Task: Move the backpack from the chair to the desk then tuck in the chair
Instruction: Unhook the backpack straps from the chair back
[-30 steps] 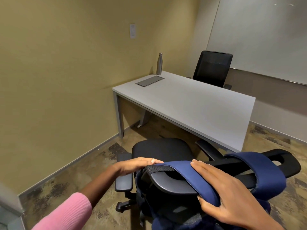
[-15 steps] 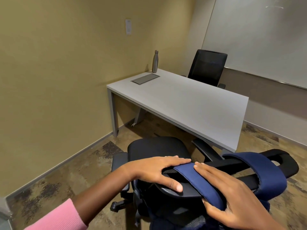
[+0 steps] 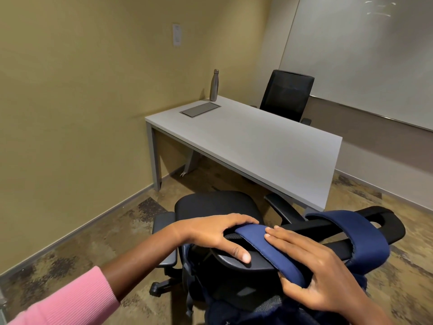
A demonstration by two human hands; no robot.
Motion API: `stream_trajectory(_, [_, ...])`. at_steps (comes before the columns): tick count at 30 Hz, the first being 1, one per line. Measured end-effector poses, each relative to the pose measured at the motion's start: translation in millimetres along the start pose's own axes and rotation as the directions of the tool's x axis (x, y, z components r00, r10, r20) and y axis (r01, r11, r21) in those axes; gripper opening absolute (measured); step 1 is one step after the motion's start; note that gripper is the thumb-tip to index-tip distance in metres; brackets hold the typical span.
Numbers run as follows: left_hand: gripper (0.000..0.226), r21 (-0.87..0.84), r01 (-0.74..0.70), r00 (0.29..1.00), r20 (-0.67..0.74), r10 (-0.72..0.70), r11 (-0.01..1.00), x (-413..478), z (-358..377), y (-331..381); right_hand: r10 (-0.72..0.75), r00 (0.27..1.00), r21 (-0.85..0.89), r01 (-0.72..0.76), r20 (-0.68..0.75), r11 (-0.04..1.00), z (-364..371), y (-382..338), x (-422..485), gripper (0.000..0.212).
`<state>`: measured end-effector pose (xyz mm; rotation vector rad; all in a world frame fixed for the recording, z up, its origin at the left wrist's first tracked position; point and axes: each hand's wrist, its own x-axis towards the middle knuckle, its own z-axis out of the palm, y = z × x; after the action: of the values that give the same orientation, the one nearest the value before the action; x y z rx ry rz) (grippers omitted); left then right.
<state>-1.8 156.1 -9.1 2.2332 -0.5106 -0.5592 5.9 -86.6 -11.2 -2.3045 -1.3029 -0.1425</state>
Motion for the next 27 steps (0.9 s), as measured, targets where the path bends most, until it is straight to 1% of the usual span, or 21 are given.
stream_trajectory(5, [0.076, 0.18, -0.03, 0.975, -0.211, 0.068, 0.983, -15, 15, 2, -0.043, 0.998, -0.007, 0.043, -0.047, 0.999, 5, 0, -1, 0.071])
stream_trajectory(9, [0.069, 0.213, -0.033, 0.924, -0.365, 0.111, 0.976, -25, 24, 5, -0.097, 0.993, -0.033, 0.095, -0.069, 0.995, 7, 0, -1, 0.071])
stream_trajectory(13, [0.065, 0.231, -0.033, 0.881, -0.453, 0.138, 0.972, -36, 27, 12, -0.164, 0.982, -0.04, 0.161, -0.089, 0.986, 8, -2, 0, 0.074])
stream_trajectory(17, [0.066, 0.329, -0.007, 0.834, -0.519, 0.187, 0.944, -46, 29, 18, -0.222, 0.968, -0.038, 0.219, -0.114, 0.975, 9, -5, 2, 0.074])
stream_trajectory(20, [0.068, 0.432, 0.016, 0.824, -0.517, 0.232, 0.902, -54, 30, 18, -0.252, 0.96, -0.028, 0.25, -0.126, 0.968, 11, -5, 3, 0.068])
stream_trajectory(23, [0.074, 0.499, 0.042, 0.868, -0.448, 0.216, 0.866, -55, 23, 13, -0.268, 0.951, -0.018, 0.268, -0.158, 0.963, 14, -4, 6, 0.064])
stream_trajectory(25, [0.075, 0.495, 0.05, 0.902, -0.395, 0.173, 0.868, -51, 12, 9, -0.287, 0.942, -0.018, 0.288, -0.176, 0.957, 16, -4, 8, 0.061])
stream_trajectory(27, [0.073, 0.422, 0.046, 0.943, -0.318, 0.1, 0.906, -46, -1, 5, -0.305, 0.933, -0.016, 0.308, -0.189, 0.951, 18, -2, 9, 0.058])
